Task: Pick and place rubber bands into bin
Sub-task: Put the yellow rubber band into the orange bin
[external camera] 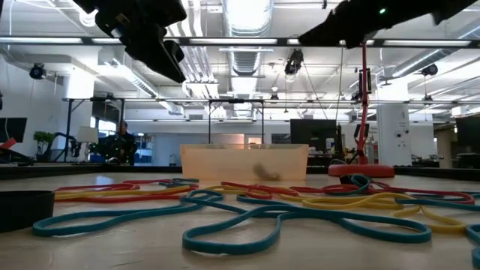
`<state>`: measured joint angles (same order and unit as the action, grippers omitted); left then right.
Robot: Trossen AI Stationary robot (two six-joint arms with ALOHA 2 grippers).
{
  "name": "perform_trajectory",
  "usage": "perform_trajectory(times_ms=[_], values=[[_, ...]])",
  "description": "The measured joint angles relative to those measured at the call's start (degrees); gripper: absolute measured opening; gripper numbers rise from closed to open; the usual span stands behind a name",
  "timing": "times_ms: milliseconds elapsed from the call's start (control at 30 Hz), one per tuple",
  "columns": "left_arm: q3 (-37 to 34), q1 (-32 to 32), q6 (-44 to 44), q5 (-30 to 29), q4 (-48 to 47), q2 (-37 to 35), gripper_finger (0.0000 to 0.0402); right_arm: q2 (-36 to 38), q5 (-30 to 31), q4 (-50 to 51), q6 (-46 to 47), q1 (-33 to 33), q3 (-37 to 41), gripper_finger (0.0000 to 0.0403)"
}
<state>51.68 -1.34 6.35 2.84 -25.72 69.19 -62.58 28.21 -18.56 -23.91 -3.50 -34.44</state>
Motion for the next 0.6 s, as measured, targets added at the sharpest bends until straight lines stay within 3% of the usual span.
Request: perform_trajectory(times_ms=[267,600], values=[[-5.0,0.0,0.0,0.0,8.9,0.0,0.0089,-11.0,-7.4,-11.8,1.7,10.5,0.0,0.0008],[-10.9,0.0,0.0,0.0,17.7,0.0,0.0089,-21.6,-8.1,-15.7,9.4,17.6,0.0,0.0008]])
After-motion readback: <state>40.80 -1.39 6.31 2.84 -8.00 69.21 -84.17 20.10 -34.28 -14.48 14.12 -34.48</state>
